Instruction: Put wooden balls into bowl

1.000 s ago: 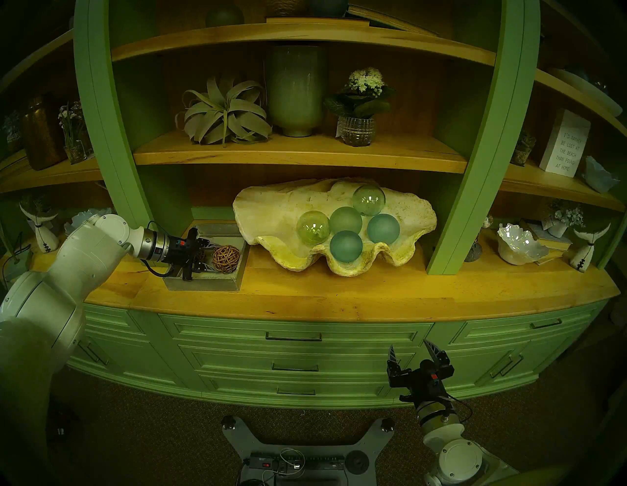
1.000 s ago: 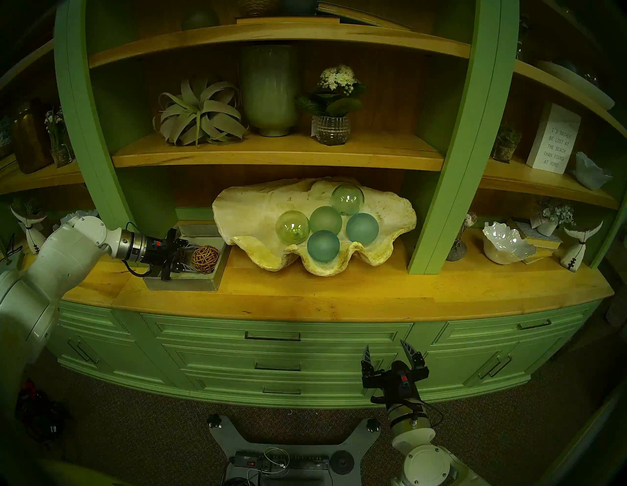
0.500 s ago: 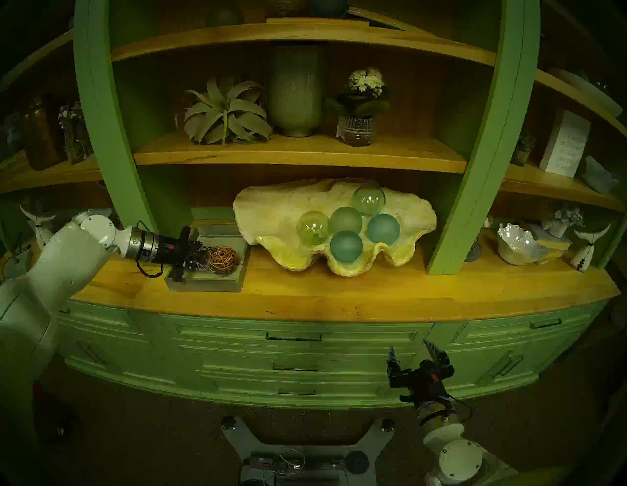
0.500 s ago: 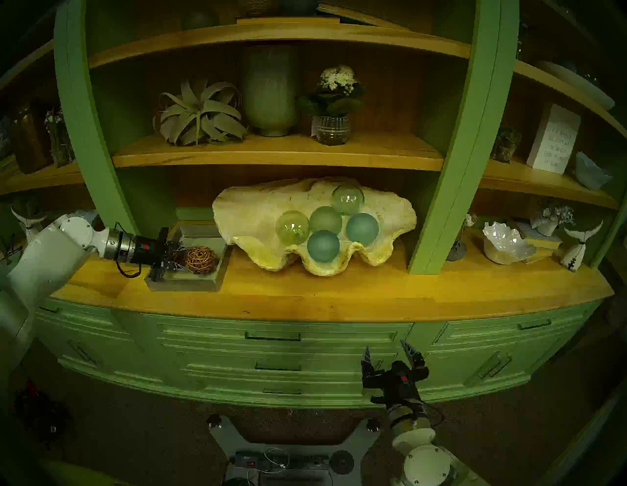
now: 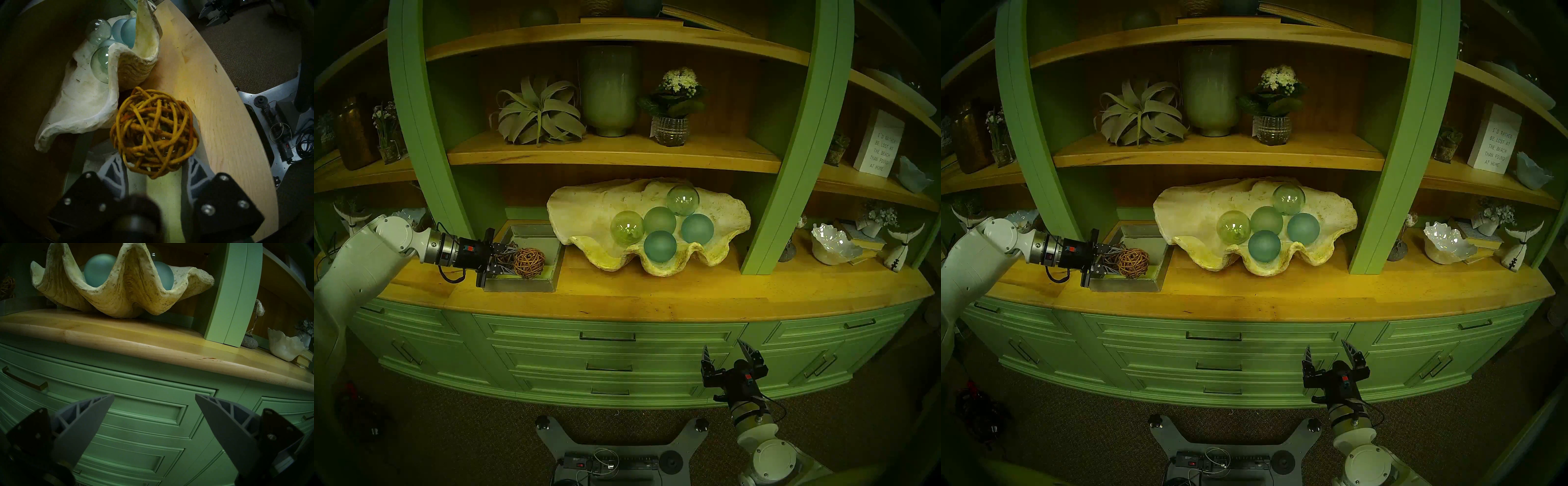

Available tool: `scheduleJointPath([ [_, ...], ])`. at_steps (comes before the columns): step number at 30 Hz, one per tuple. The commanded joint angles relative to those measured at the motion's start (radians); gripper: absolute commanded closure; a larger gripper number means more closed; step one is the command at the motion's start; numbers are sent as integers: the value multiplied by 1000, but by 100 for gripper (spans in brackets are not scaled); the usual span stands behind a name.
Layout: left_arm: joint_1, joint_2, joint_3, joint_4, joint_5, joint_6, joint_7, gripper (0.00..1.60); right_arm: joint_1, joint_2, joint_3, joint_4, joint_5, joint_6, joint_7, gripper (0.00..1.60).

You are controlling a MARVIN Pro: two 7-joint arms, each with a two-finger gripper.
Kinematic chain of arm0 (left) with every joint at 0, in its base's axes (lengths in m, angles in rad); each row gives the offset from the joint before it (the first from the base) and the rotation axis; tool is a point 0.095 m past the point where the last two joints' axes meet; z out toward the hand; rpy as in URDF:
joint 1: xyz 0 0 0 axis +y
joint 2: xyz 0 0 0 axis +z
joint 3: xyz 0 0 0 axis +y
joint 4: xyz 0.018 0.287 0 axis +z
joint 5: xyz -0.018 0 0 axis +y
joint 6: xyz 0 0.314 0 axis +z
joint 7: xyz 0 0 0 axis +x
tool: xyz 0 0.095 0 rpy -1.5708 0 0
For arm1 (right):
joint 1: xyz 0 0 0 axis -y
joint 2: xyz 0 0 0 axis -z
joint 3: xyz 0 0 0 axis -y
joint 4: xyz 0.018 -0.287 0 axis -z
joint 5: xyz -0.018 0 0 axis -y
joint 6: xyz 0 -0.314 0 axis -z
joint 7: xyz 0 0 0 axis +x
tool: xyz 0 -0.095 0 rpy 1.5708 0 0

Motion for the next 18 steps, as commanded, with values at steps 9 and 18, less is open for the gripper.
scheduleJointPath([
  [9, 140, 137, -97, -167, -26, 38, 242, 160, 7, 0, 2, -28, -2, -7, 0, 0],
  [18, 192, 189, -132, -306, -25, 48, 400, 160, 8, -1, 2, -26, -2, -8, 0, 0],
])
